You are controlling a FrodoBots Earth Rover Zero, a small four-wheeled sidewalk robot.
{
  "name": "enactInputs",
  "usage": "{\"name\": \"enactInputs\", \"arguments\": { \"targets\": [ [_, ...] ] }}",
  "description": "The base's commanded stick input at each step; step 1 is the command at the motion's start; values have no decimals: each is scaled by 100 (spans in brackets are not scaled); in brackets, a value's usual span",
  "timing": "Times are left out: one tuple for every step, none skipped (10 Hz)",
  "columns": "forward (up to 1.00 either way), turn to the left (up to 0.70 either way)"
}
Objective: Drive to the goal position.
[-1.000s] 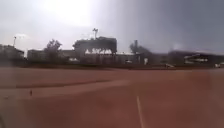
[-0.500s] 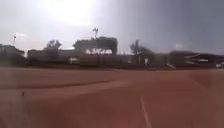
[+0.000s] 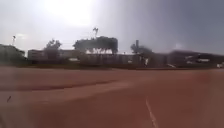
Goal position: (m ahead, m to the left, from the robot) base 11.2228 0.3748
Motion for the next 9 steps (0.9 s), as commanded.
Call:
{"name": "enactInputs", "arguments": {
  "targets": [
    [70,0],
    [70,0],
    [70,0],
    [70,0],
    [70,0],
    [70,0],
    [70,0],
    [70,0],
    [70,0]
  ]
}}
